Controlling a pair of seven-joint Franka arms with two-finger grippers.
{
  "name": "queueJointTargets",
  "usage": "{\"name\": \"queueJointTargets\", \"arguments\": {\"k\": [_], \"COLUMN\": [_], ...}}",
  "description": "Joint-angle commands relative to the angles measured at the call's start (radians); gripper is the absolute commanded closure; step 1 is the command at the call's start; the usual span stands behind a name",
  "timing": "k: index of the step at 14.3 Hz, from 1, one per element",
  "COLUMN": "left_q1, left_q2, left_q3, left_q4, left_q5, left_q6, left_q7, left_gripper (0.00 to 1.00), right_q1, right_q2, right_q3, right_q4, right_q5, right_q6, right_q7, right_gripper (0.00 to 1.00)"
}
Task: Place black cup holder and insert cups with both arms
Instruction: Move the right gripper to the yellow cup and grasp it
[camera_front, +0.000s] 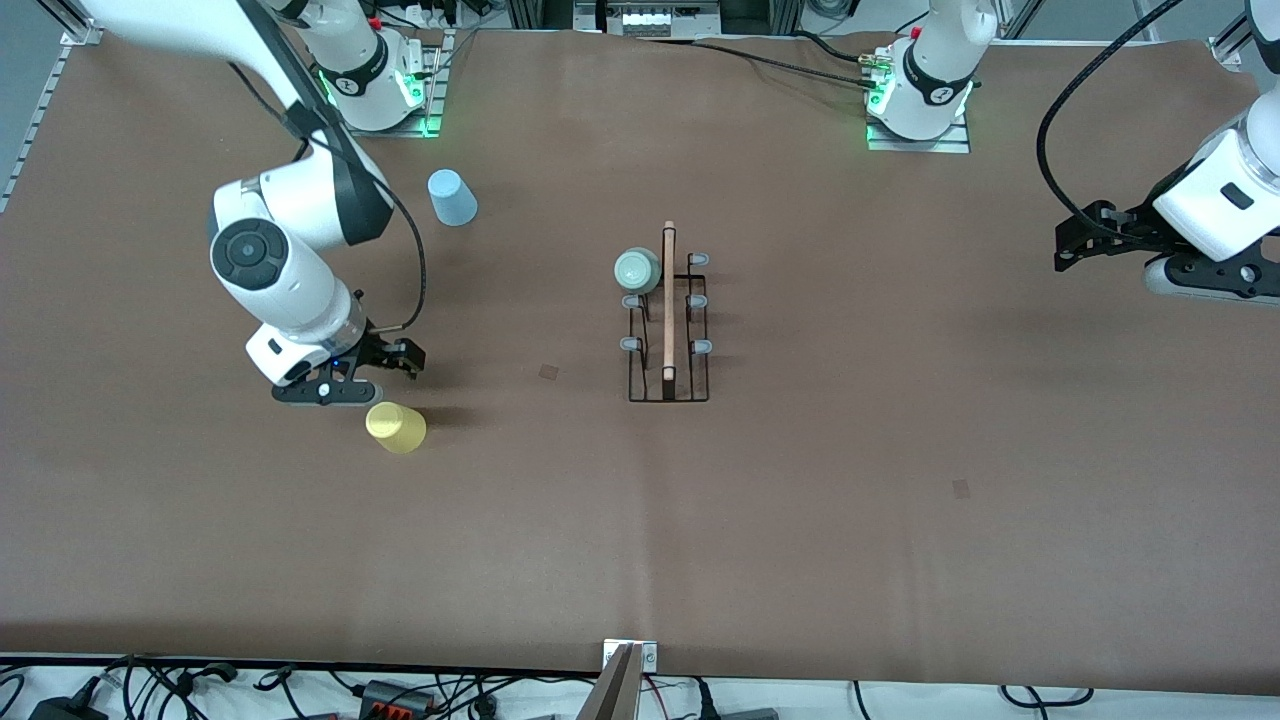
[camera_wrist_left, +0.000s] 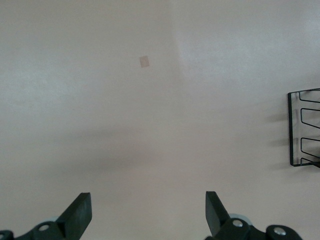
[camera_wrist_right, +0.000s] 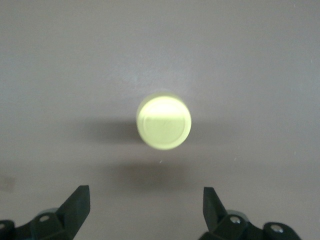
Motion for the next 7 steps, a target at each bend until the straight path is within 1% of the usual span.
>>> {"name": "queueJointTargets", "arguments": {"k": [1,3,5,6,7], "left_q1": [0.008,0.010,0.017,0.019,0.018], "left_q2": [-0.120,-0.110,-0.103,-0.102,-0.102], "left_q3": [-0.005,0.001,0.011,0.009,0.009], "left_q4": [-0.153,-0.138,-0.137,-0.135,-0.135], "left_q5": [-0.021,-0.035,-0.063,-0.061,-0.052], "left_q6": [0.046,0.052,0.061,0.064,0.064], "left_q7": [0.036,0.088,0.094,0.094,0.094], "left_gripper": [0.00,0.00,0.00,0.00,0.00], "right_q1": [-0.002,-0.021,-0.025,-0.025,-0.025], "right_q2": [0.034,0.085,0.126,0.148,0.169], "right_q3": [-0.014,-0.019,-0.027,-0.042,-0.042], "right_q4": [-0.004,0.001,0.001,0.001,0.001], "right_q5": [-0.059,-0.091,-0.148,-0.162,-0.164], "right_q6": [0.079,0.154,0.222,0.258,0.306], "right_q7": [-0.028,-0.028,-0.028,-0.028,-0.028], "right_gripper": [0.00,0.00,0.00,0.00,0.00]}}
